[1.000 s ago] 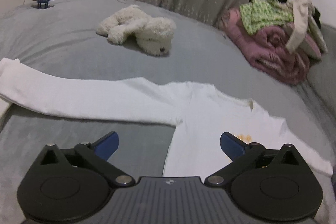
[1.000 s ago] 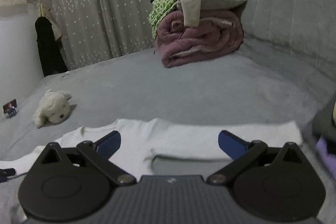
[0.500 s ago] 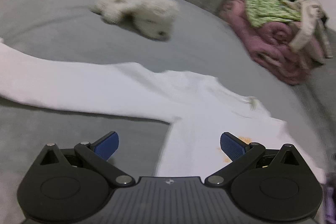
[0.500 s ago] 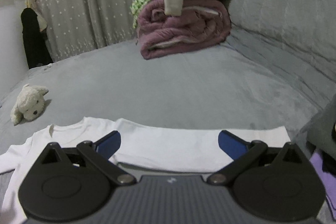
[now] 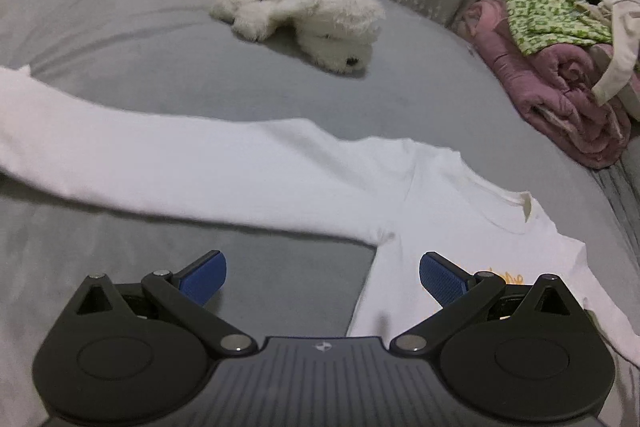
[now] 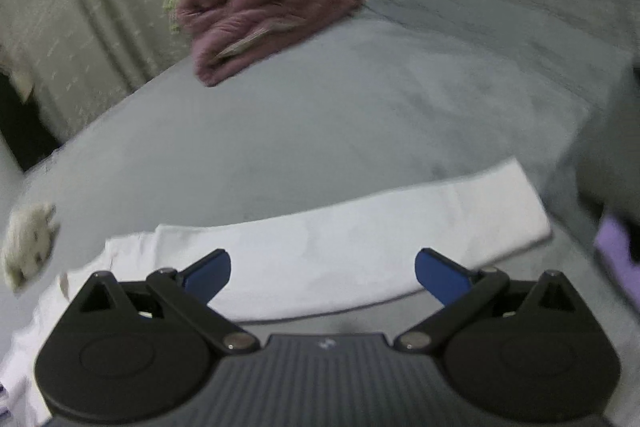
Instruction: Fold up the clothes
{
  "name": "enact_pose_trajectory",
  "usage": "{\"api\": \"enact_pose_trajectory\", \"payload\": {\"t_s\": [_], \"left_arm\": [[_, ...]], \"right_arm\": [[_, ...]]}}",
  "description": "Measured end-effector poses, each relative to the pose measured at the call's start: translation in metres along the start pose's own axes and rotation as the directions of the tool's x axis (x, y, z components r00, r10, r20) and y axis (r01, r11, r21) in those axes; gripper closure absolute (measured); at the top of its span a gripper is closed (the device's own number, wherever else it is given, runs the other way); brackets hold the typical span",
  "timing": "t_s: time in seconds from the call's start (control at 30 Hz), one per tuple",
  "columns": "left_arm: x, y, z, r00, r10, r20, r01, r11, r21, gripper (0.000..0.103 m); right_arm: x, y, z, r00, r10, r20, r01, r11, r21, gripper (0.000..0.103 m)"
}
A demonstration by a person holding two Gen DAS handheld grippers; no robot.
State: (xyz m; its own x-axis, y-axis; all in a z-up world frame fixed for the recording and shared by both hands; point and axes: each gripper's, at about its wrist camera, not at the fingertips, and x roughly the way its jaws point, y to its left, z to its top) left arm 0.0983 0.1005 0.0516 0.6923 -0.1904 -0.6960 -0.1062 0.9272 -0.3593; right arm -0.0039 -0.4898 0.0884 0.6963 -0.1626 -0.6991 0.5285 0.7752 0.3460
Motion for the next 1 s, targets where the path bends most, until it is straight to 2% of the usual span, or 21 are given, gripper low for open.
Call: {"api": "enact_pose_trajectory", "payload": {"t_s": [0.1,0.17,0.2,0.33,0.43,0.53,0.6,0.63,0.67,0.73,0.87,1.0], "left_arm": [[0.001,0.005,0.002,1.0,-0.008,-0.011,0.008,1.0,-0.016,0.0],[0.001,0.009,0.002,0.999,-0.039,-0.015,0.038,0.999,-0.033,0.0],[0.002,0.009,0.002,1.0,-0.023,-0.013,0.022,0.999,-0.033,0.0],[0.007,0.012,0.001,0.999,0.015,-0.028,-0.017,0.998,-0.063,0.0],[0.013,0.018,0.002,0.998,-0.003,-0.066,-0.005,0.994,-0.113,0.0],[0.014,0.018,0.0,0.999,-0.002,-0.049,-0.002,0.996,-0.091,0.0],[0.014,0.018,0.0,0.999,0.016,-0.048,-0.02,0.997,-0.08,0.0],[0.014,0.018,-0.001,0.999,0.025,-0.047,-0.028,0.997,-0.074,0.0],[0.013,0.018,0.0,0.999,0.022,-0.042,-0.025,0.997,-0.078,0.0],[0.012,0.019,0.0,0.999,0.018,-0.031,-0.02,0.996,-0.084,0.0],[0.013,0.019,0.001,1.0,-0.006,-0.023,0.004,0.996,-0.085,0.0],[0.014,0.017,0.001,1.0,-0.017,-0.024,0.015,0.997,-0.076,0.0]], "right_arm": [[0.012,-0.015,0.005,1.0,-0.016,-0.027,0.017,0.998,0.057,0.001],[0.018,-0.026,0.008,0.999,-0.02,-0.042,0.025,0.995,0.099,0.001],[0.017,-0.033,0.01,0.999,-0.006,-0.04,0.011,0.991,0.134,0.001],[0.009,-0.06,0.019,0.997,0.071,0.01,-0.071,0.966,0.249,0.003],[0.005,-0.072,0.025,0.995,0.081,0.049,-0.092,0.956,0.28,0.008],[0.0,-0.08,0.028,0.994,0.071,0.08,-0.091,0.951,0.295,0.02],[-0.003,-0.083,0.029,0.995,0.033,0.09,-0.058,0.956,0.286,0.039],[-0.002,-0.083,0.028,0.996,0.002,0.084,-0.025,0.961,0.274,0.056],[0.0,-0.083,0.027,0.997,-0.025,0.077,0.004,0.965,0.262,0.069],[0.009,-0.082,0.025,0.997,-0.059,0.055,0.044,0.969,0.243,0.083],[0.025,-0.064,0.019,0.996,-0.088,0.033,0.082,0.984,0.159,0.084],[0.036,-0.017,0.007,0.997,-0.067,0.047,0.068,0.998,-0.014,0.084]]}}
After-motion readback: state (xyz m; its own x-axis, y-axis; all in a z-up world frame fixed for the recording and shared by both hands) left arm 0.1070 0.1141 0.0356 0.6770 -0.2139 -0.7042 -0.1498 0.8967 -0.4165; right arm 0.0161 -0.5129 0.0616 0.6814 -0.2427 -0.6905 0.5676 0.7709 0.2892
